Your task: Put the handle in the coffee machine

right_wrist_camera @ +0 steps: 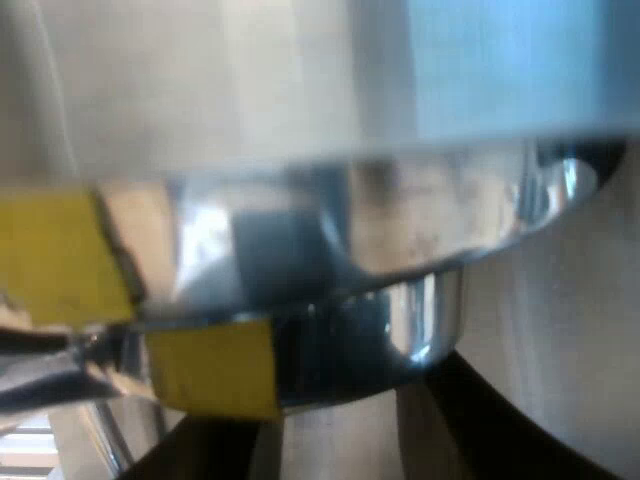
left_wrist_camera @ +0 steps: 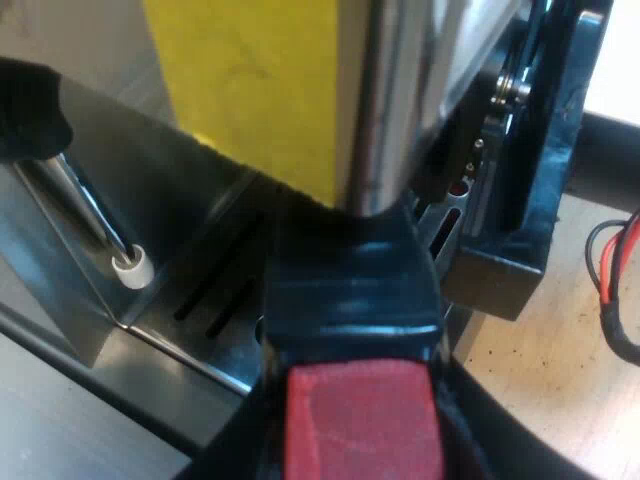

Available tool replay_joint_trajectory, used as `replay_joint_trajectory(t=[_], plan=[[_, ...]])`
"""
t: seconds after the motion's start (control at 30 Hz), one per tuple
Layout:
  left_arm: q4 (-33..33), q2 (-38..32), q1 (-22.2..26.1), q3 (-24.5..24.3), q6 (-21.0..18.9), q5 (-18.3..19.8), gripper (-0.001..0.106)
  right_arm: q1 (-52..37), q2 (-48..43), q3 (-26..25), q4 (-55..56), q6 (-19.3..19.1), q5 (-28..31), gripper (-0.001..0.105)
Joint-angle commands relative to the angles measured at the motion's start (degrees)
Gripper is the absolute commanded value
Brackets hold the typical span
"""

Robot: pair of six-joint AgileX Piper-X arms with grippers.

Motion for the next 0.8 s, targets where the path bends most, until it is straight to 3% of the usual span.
replay_joint_trajectory(t=[0.03, 0.17, 0.27, 0.37, 0.43, 0.8], plan=[[-2.7, -1.6, -0.3, -2.4, 1.6, 11.9, 0.000, -0.3, -0.7, -0.3, -4.6, -1.3, 0.2, 0.030], [-1.0, -1.6, -0.3, -2.4, 2.0, 11.9, 0.002, -0.3, -0.7, -0.3, -7.5, -3.8, 0.2, 0.030], [0.4, -1.6, -0.3, -2.4, 3.5, 11.9, 0.021, -0.3, -0.7, -0.3, -8.5, -3.8, 0.2, 0.030], [1.2, -1.6, -0.3, -2.4, 3.5, 11.9, 0.050, -0.3, -1.1, -0.3, -9.6, -3.8, 0.2, 0.030], [1.2, -1.6, -0.3, -2.4, 3.5, 11.9, 0.056, -0.3, -1.3, -0.4, -10.0, -3.8, 0.2, 0.030], [1.2, -1.6, -0.3, -2.4, 3.5, 11.9, 0.057, -0.3, -1.4, -1.1, -10.7, -4.3, 1.6, 0.029]])
